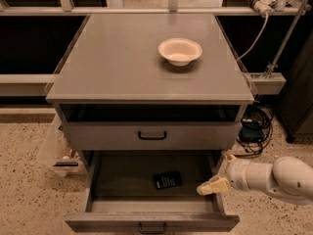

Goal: Pick rxbar blueberry from middle drawer and place on counter

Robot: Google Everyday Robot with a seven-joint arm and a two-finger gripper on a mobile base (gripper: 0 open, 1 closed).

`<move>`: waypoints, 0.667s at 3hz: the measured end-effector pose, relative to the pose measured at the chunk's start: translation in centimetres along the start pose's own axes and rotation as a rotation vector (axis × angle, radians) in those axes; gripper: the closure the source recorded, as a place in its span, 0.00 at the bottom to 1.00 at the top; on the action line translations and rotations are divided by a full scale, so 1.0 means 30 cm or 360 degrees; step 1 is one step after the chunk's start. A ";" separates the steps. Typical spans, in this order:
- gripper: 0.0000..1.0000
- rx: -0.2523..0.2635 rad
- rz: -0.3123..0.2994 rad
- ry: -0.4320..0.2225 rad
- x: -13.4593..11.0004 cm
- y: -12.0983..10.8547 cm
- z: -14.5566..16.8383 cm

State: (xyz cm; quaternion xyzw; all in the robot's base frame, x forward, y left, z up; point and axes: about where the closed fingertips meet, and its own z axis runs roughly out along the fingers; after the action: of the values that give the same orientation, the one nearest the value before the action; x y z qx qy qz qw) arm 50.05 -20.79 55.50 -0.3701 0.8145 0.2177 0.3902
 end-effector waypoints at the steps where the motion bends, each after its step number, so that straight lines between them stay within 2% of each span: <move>1: 0.00 -0.0011 0.0016 -0.0005 0.009 0.005 0.011; 2: 0.00 0.0001 0.0084 -0.0069 0.030 0.021 0.083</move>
Offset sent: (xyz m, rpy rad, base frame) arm 0.0129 0.0309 -0.0620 0.1393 0.0099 -0.1154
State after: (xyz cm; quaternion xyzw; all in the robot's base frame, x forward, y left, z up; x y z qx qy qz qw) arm 50.37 -19.16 53.33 -0.3436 0.8154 0.2356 0.4018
